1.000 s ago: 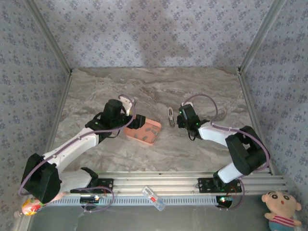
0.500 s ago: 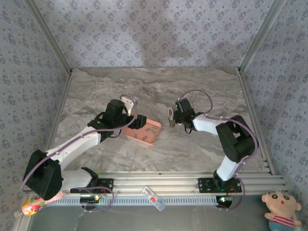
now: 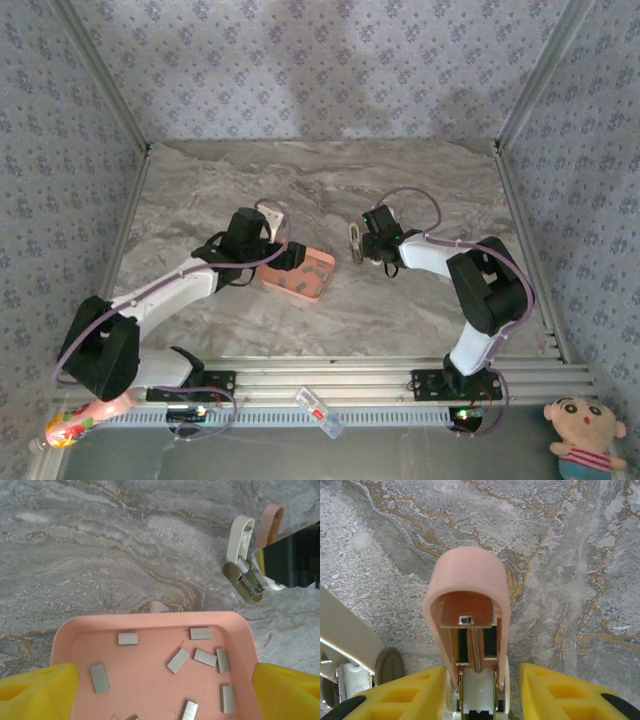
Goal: Load the staples into the stapler
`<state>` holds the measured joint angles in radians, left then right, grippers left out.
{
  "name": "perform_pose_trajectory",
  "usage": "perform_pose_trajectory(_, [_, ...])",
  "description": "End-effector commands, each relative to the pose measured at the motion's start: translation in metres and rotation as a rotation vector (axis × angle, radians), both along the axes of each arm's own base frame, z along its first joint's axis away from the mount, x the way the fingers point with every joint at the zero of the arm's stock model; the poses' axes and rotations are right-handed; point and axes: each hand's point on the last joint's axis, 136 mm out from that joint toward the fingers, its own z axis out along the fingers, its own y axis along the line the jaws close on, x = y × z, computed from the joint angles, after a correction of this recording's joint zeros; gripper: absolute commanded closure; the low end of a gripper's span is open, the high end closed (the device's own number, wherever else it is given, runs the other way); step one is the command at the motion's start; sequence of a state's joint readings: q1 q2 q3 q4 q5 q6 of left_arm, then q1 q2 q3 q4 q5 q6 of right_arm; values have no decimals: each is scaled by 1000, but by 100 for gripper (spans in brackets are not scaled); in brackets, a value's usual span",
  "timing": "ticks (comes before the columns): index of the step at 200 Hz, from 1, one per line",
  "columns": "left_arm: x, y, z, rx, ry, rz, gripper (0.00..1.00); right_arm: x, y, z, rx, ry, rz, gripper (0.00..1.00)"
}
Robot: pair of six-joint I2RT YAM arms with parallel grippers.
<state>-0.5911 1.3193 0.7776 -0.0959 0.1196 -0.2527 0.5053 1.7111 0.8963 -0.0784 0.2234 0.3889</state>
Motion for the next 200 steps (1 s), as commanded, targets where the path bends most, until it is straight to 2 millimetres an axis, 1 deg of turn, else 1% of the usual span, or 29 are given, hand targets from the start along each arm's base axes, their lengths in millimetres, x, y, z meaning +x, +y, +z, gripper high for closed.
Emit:
perform_pose_trajectory(1, [7,-10,5,-40,-1,-21,10,0,-3,28,25,-53,-11,56])
perform_pose_trajectory(22, [9,-10,0,-62,19,-31,11,-7,-4,47,51,-93,1,54])
perform_pose_trajectory(54, [19,-4,2,-134,14,-27,11,-18,0,71,105,-128,49,53])
perform_pose_trajectory(69, [21,1,4,-163,7,-25,11,-22,9,80,146,-136,103,52])
perform_pose_trajectory(88, [23,6,5,-147,-11,-38,11,-29,23,91,200,-133,161,50])
perform_pose_trajectory(102, [26,10,4,-136,-19,-34,11,-32,35,98,240,-137,207,45])
perform_pose_trajectory(116, [29,13,2,-147,-23,-19,11,-36,52,104,285,-145,281,42])
perform_pose_trajectory(136, [31,18,-7,-130,9,7,11,-43,75,105,336,-116,373,39])
perform_pose_trajectory(151, [30,19,-11,-119,20,7,11,-46,87,104,349,-78,418,38])
perform_pose_trajectory(168, [30,20,-17,-112,28,11,11,-52,95,100,348,-22,434,38])
perform_pose_trajectory(182, [29,22,-20,-94,33,11,11,-61,101,96,351,17,443,38])
perform_pose_trajectory(200, [29,26,-24,-78,47,27,11,-77,102,92,350,86,425,38])
